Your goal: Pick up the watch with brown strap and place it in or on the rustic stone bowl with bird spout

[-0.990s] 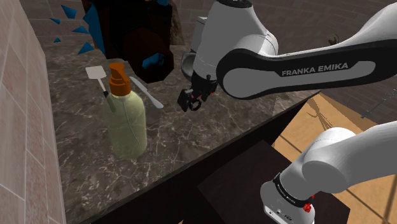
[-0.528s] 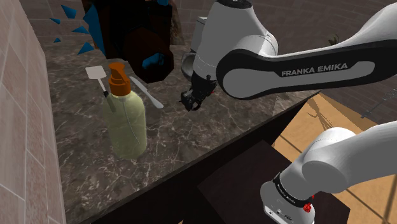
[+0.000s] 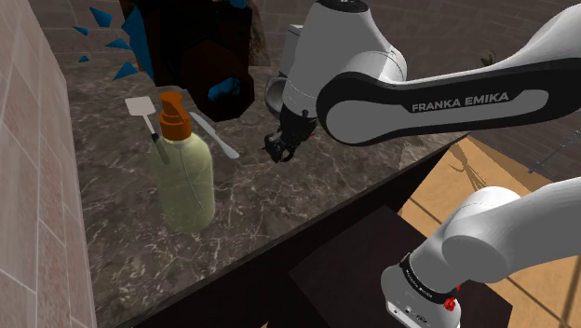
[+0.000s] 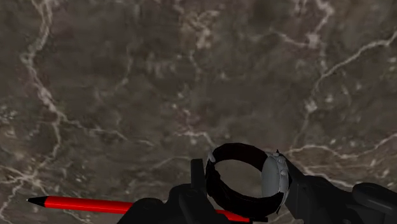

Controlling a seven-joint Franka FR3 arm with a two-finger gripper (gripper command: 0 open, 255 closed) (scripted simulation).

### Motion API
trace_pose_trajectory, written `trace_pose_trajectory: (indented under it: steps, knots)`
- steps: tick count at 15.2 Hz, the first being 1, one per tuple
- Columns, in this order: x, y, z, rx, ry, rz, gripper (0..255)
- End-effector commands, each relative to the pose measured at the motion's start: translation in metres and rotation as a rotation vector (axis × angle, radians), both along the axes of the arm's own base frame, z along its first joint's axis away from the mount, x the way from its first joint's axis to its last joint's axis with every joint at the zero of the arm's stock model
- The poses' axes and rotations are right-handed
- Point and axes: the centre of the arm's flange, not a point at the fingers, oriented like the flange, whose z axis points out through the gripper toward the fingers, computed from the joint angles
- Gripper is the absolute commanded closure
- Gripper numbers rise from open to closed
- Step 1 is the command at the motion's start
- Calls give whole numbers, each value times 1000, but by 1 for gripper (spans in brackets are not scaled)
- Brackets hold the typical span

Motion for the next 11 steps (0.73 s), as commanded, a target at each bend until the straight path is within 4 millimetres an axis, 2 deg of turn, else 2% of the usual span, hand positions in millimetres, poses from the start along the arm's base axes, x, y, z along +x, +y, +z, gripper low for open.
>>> trace_pose_trajectory:
  steps: [1, 11]
  knots:
    - [0, 0, 5, 0, 0, 0, 255]
    - [0, 0, 58, 0, 0, 0, 255]
